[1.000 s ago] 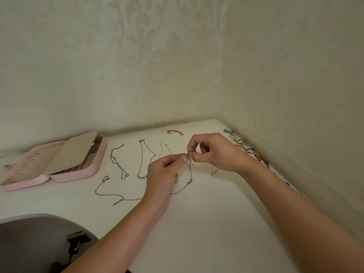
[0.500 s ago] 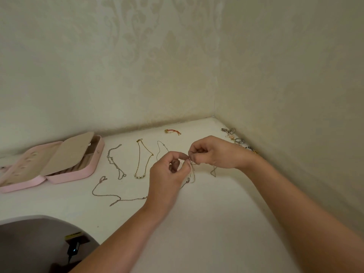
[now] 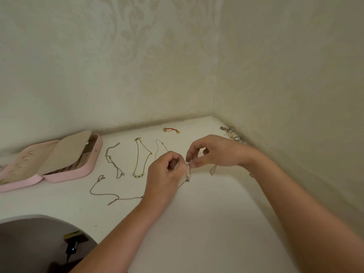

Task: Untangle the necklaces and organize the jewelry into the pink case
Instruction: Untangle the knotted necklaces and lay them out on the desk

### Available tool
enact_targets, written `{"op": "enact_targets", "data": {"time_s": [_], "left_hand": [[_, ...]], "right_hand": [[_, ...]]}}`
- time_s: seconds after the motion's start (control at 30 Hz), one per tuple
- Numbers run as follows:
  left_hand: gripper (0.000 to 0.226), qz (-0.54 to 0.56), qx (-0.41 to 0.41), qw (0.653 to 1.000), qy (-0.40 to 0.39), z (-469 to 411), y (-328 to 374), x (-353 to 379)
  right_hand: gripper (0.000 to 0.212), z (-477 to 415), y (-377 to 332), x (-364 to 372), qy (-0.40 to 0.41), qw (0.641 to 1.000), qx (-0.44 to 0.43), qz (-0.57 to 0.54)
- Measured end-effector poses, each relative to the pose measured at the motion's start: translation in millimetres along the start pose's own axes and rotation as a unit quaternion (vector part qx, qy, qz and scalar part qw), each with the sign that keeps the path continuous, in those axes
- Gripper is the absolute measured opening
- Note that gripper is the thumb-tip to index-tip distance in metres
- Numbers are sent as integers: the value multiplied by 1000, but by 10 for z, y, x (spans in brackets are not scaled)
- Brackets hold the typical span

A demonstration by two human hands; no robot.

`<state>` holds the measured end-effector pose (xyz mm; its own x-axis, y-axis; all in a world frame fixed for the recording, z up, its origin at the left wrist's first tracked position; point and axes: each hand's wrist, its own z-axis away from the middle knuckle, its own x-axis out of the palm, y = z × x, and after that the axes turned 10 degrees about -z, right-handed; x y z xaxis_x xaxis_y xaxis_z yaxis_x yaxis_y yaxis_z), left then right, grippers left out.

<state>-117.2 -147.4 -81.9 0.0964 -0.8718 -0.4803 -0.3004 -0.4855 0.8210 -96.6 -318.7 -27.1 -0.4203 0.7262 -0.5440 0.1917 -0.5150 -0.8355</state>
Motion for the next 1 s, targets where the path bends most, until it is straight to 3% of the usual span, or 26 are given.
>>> {"op": "enact_targets", "data": {"time_s": [0.27,0.4,0.57,0.8,1.0], "left_hand": [[31,171,-67,977,-105,2,104,-8],[25,198,-84,975,-46,-31,104,-23],[14,212,-136,968,14,-66,61,-52],[24,303,-134,939,-89,-63,91,-36],[32,314,-146,934,-87,-65,84,-61]], "right_hand": [[16,39,-1,-114,15,996,-45,-74],[16,12,5,-95,60,995,-36,-75],[13,39,-36,-74,7,995,-46,-87],[15,47,-37,-129,55,994,-56,-82],[18,15,-39,-49,90,982,-107,-124]]}}
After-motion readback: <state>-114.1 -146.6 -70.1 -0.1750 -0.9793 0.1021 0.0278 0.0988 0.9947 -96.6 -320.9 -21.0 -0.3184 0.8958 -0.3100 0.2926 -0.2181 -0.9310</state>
